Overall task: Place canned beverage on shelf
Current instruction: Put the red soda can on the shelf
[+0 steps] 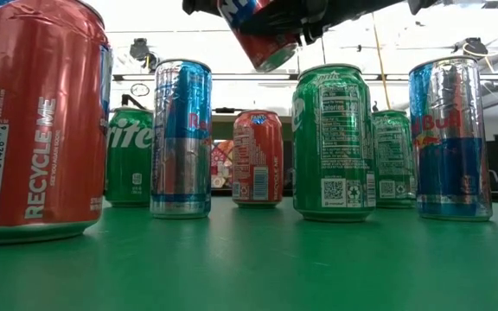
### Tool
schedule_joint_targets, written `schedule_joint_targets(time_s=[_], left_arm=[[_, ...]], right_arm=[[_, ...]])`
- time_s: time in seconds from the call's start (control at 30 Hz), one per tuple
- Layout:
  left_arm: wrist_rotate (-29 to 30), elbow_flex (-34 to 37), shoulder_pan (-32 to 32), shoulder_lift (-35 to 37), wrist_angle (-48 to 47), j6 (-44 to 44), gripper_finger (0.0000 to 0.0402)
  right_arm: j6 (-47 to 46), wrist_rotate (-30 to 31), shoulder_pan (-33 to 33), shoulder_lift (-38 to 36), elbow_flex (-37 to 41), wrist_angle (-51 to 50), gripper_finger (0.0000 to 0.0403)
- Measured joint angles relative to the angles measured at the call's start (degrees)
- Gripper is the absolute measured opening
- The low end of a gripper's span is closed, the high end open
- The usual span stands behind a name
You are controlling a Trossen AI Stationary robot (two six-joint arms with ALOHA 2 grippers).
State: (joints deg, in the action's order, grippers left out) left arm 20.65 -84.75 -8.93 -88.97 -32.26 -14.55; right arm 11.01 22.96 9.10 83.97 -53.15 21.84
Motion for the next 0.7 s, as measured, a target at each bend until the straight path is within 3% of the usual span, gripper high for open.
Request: schedule_joint_targets(time_s=[0.17, 0.43, 0.7], left_arm=[[0.6, 0.0, -0.1, 0.0, 0.9, 1.3, 0.0298], [0.5, -0.2, -0.2, 0.3, 4.6, 7.5, 0.0389], [-3.6, -0.2, -0.2, 1.9, 11.1, 16.3, 0.0390]], right_arm=[[-0.6, 0.1, 0.0, 0.0, 0.0, 0.0, 0.0295], [-0.7, -1.0, 0.0, 0.1, 0.2, -2.7, 0.0294], [-4.3, -5.4, -0.1, -3.6, 0.1, -8.9, 0.0294]])
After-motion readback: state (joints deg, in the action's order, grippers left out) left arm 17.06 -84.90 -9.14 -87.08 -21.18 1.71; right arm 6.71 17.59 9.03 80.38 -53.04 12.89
